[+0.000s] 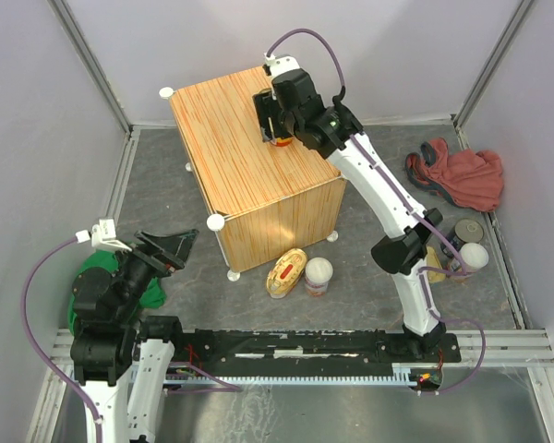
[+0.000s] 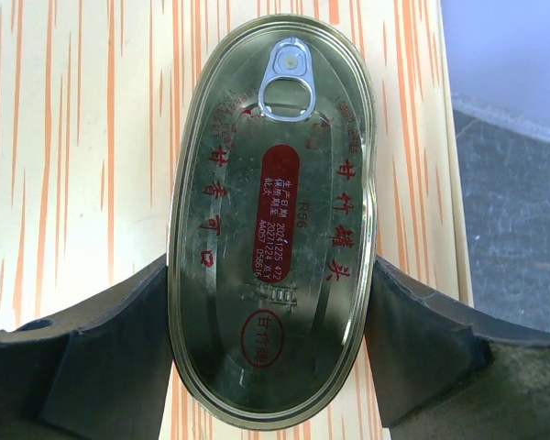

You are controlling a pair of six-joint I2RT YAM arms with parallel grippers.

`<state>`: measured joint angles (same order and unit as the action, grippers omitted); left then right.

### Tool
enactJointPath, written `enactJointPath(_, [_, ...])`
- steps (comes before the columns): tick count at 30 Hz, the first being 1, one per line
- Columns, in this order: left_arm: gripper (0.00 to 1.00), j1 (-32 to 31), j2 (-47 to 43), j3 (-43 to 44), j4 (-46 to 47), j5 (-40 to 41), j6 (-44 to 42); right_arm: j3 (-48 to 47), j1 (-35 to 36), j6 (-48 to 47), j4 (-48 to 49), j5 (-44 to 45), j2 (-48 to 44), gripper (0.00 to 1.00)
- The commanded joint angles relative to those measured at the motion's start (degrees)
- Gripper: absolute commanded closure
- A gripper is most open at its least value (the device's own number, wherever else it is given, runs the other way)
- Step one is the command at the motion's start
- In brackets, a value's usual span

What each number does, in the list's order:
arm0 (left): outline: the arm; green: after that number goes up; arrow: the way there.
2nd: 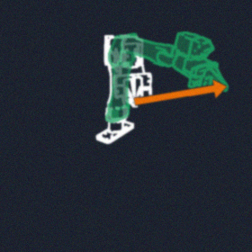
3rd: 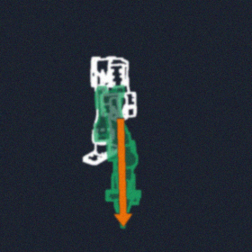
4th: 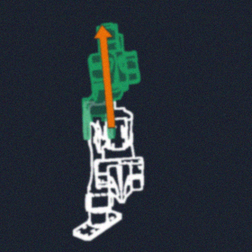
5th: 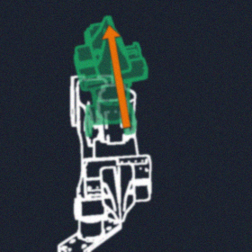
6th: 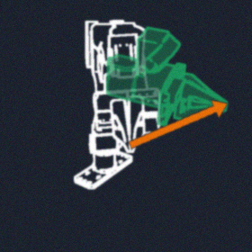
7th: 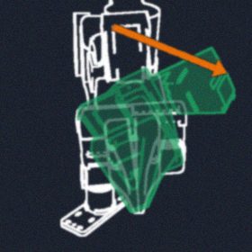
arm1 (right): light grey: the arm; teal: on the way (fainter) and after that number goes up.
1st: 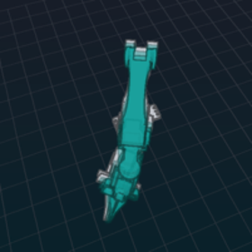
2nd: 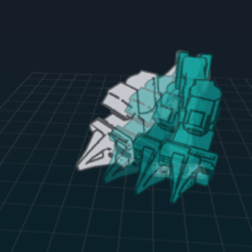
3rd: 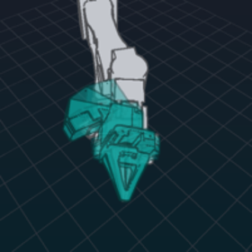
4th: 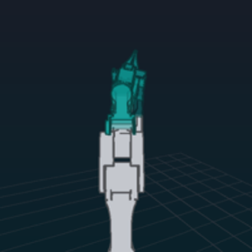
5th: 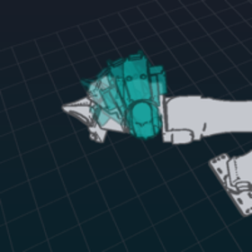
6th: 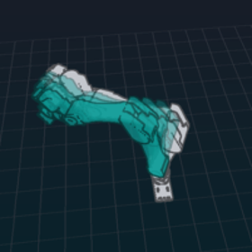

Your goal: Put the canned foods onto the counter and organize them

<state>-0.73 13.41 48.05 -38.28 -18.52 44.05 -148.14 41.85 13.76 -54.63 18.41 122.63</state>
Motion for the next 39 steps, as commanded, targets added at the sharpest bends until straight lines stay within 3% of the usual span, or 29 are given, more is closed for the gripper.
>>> enactJointPath(1, [0.07,0.1,-0.6,-0.5,4.7,-1.8,2.1,-3.6,0.2,-4.9,10.1,3.1,0.4,0.91])
enactJointPath(4, [0.07,0.1,-0.3,-1.6,5.9,-2.1,2.2,-4.2,-0.1,-6.0,12.6,3.0,2.0,0.87])
enactJointPath(6, [0.07,0.1,0.4,-2.2,6.5,-2.2,2.1,-5.2,-0.5,-6.1,13.8,1.8,3.5,0.80])
enactJointPath(15, [0.07,0.1,1.6,-4.2,8.8,-2.9,2.1,-6.2,-1.5,-6.8,18.1,1.0,6.5,0.14])
enactJointPath(19, [0.07,0.1,1.2,-5.2,9.5,-3.1,2.6,-5.2,-1.5,-8.0,18.6,1.3,3.5,0.00])
enactJointPath(26, [0.07,0.1,1.1,-4.9,9.8,-3.5,2.7,-1.8,-1.4,-7.1,14.5,0.8,-3.5,0.01])
enactJointPath(33, [0.07,0.1,-0.4,-5.1,9.5,-3.6,3.6,21.3,0.0,-3.7,18.7,0.4,-19.2,0.01])
enactJointPath(36, [0.08,0.1,-0.8,-5.0,9.0,-3.3,3.9,25.6,0.4,-2.4,17.9,-1.1,-21.4,0.10])
enactJointPath(39, [0.08,0.1,-1.0,-4.9,8.9,-3.1,4.0,29.1,0.5,-0.8,18.2,-2.8,-22.7,0.31])
